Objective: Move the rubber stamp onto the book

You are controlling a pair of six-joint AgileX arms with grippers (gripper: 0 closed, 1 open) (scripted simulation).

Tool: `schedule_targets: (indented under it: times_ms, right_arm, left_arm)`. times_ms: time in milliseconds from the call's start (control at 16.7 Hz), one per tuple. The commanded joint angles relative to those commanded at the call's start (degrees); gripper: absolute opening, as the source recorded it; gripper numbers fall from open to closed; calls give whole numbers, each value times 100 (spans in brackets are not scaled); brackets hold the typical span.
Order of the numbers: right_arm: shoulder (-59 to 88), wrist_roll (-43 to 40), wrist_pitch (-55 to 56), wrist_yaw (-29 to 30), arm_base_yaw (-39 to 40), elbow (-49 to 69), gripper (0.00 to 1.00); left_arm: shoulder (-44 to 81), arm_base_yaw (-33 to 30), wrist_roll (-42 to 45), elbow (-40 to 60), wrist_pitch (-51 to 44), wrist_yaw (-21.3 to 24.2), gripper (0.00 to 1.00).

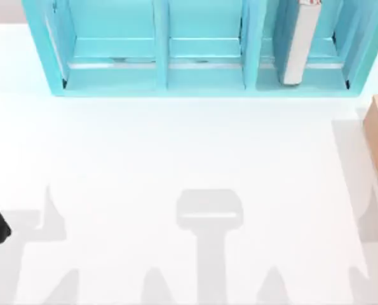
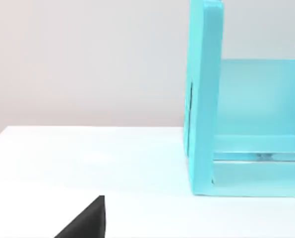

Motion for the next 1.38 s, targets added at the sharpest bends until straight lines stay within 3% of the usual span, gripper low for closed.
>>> schedule_targets:
  times_ms: [300,540,1380]
  right_arm:
    - [353,13,273,113,97,197,100]
    - [1672,59,1157,465,435,833,100]
    - [10159,400,5371,2310,2076,3784,100]
  left_arm:
    - [0,0,0,0,0,0,100]
    - [0,0,0,0,0,0,100]
    - [0,0,0,0,0,0,100]
